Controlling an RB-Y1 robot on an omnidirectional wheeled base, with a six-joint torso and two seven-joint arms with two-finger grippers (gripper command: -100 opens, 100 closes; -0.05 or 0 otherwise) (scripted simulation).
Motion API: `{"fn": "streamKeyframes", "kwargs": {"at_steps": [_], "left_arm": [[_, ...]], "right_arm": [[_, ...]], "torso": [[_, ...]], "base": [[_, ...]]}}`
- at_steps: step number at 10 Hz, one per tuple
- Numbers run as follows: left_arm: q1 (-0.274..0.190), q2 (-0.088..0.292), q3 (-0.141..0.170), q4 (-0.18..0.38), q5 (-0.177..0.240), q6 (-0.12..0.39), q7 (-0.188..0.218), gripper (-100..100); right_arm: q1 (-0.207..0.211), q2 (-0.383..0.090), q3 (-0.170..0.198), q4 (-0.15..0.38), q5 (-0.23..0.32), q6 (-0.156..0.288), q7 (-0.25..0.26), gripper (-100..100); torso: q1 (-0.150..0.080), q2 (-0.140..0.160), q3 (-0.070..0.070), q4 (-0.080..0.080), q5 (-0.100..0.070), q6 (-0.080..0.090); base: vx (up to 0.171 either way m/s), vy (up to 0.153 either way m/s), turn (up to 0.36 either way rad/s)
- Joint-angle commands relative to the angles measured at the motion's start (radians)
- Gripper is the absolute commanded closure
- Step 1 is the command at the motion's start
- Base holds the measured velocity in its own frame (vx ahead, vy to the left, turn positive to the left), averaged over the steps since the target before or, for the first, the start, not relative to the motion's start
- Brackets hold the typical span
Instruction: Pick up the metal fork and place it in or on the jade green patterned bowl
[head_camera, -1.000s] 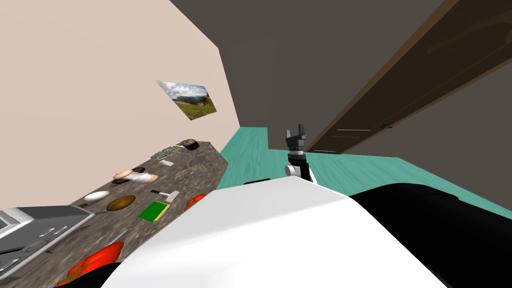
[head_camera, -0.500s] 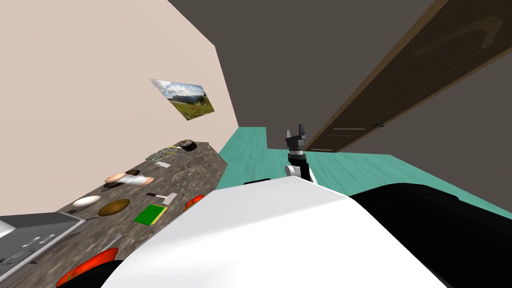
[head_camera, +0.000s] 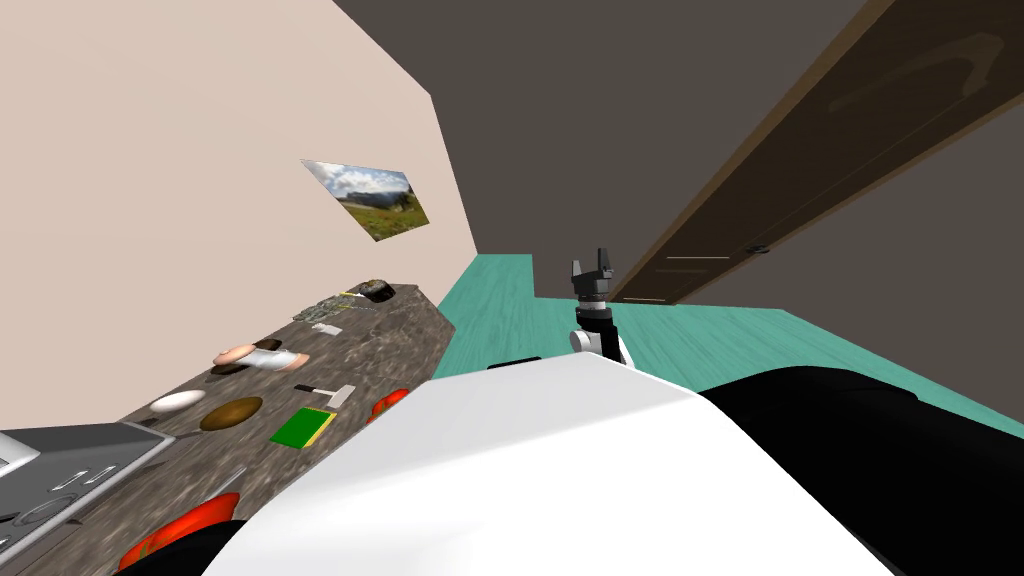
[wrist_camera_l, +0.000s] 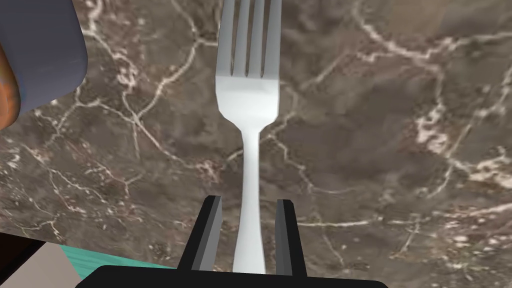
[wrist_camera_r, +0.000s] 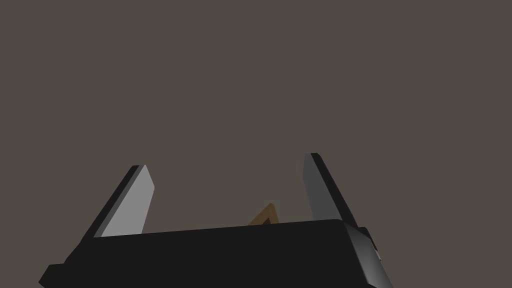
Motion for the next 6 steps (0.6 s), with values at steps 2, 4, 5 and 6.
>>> {"fn": "streamKeyframes", "kwargs": {"at_steps": [2,4,5,6], "left_arm": [[0.0,0.0,0.0,0.0,0.0,0.0,0.0,0],[0.03,0.013,0.051,-0.024,0.014,-0.027,0.002,100],[0.043,0.018,0.073,-0.033,0.02,-0.038,0.002,100],[0.035,0.015,0.059,-0.026,0.016,-0.03,-0.001,100]], "right_arm": [[0.0,0.0,0.0,0.0,0.0,0.0,0.0,0],[0.0,0.0,0.0,0.0,0.0,0.0,0.0,0],[0.0,0.0,0.0,0.0,0.0,0.0,0.0,0],[0.0,0.0,0.0,0.0,0.0,0.0,0.0,0]], "torso": [[0.0,0.0,0.0,0.0,0.0,0.0],[0.0,-0.001,0.0,0.0,0.0,0.0],[0.0,-0.001,-0.001,0.0,0.0,0.0],[0.0,-0.002,-0.001,0.0,0.0,0.0]], "base": [[0.0,0.0,0.0],[0.017,0.003,0.076],[0.024,0.007,0.06],[0.011,0.002,0.007]]}}
